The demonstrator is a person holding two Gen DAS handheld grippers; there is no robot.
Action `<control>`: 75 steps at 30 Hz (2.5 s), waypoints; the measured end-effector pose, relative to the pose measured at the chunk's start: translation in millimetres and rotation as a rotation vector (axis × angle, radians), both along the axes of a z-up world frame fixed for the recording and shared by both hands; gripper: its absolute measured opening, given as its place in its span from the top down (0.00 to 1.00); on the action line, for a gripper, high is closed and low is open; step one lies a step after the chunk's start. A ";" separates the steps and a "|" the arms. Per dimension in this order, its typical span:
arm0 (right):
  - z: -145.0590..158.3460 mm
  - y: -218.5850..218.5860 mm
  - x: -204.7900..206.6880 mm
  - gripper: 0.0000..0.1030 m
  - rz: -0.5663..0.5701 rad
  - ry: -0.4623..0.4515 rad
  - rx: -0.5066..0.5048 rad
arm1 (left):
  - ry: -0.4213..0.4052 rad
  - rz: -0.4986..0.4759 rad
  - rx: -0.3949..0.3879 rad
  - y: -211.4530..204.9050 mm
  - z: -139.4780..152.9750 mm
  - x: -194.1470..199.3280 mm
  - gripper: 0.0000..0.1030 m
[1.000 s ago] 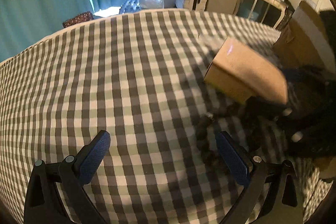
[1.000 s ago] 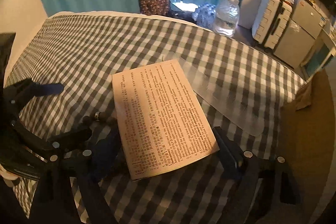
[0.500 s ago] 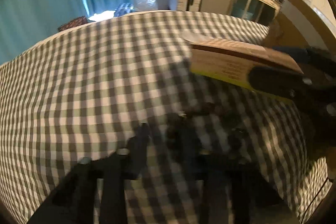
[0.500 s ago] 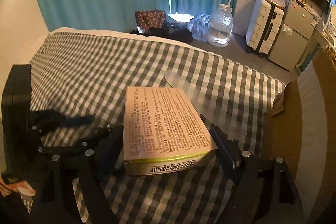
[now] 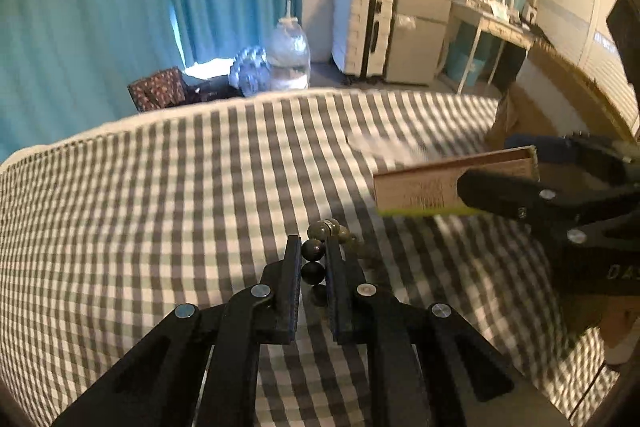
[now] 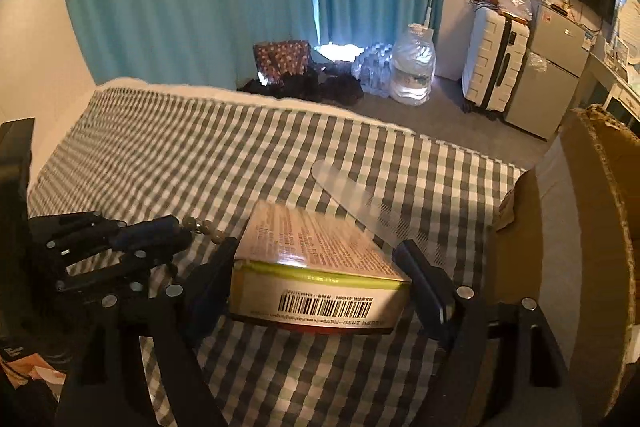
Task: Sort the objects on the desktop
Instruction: 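Grasp the leaflet-topped product box with the right tool while the left tool grasps the beaded bracelet, then lift the product box and bracelet and carry both over the cardboard box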
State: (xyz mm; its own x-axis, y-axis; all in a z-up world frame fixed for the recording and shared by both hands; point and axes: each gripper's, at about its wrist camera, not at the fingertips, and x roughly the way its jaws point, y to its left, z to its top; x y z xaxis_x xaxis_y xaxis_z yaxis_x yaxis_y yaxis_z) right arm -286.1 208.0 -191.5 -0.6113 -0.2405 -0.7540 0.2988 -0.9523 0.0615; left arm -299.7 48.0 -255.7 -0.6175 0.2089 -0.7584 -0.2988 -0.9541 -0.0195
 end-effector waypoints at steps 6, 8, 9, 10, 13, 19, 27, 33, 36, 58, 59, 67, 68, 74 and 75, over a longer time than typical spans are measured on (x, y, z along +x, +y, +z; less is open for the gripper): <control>13.4 -4.2 9.5 0.24 -0.011 0.039 -0.004 | 0.053 0.036 0.025 -14.0 24.2 0.9 0.90; 19.9 -6.3 13.2 0.24 -0.019 0.060 0.000 | 0.076 0.051 0.031 -17.9 34.8 5.3 0.90; 23.5 -8.0 15.6 0.24 -0.023 0.073 0.005 | 0.087 0.057 0.036 -19.0 39.0 6.7 0.90; 28.0 -10.9 19.0 0.24 -0.025 0.088 0.013 | 0.099 0.060 0.042 -20.2 44.5 7.6 0.90; 37.4 -15.5 26.8 0.24 -0.026 0.110 0.018 | 0.133 0.068 0.047 -24.6 58.3 11.3 0.90; 56.1 -18.6 44.9 0.24 -0.049 0.144 0.030 | 0.182 0.076 0.053 -32.2 83.5 24.8 0.90; 84.9 -19.7 82.7 0.24 -0.063 0.200 0.047 | 0.235 0.121 0.078 -43.9 116.0 55.6 0.90; 108.5 -27.4 110.6 0.24 -0.083 0.257 0.066 | 0.255 0.129 0.082 -58.0 140.5 88.8 0.90; 121.8 -34.4 124.2 0.24 -0.077 0.285 0.066 | 0.287 0.139 0.082 -63.0 153.9 105.4 0.90; 211.3 -18.0 221.8 0.24 -0.126 0.485 0.072 | 0.457 0.102 0.065 -42.7 249.7 183.3 0.90; 213.9 -14.6 225.5 0.24 -0.131 0.490 0.067 | 0.458 0.101 0.066 -40.4 250.6 185.0 0.90; 224.1 12.7 238.9 0.24 -0.166 0.507 0.057 | 0.475 0.107 0.076 -15.9 261.7 194.8 0.89; 225.0 16.5 239.1 0.24 -0.172 0.511 0.057 | 0.478 0.107 0.079 -12.6 262.9 195.6 0.89; 231.1 40.5 251.7 0.24 -0.212 0.530 0.048 | 0.487 0.096 0.091 9.4 263.9 201.8 0.89; 232.0 44.6 254.4 0.24 -0.220 0.533 0.048 | 0.488 0.089 0.092 15.1 264.2 202.8 0.89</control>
State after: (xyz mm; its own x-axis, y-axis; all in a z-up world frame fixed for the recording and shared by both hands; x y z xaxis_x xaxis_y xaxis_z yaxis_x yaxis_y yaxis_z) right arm -31.7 252.5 40.4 -0.9415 -0.0380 -0.3350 0.0716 -0.9935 -0.0885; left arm -96.8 63.0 8.5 -0.9138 0.1916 -0.3580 -0.2114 -0.9773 0.0167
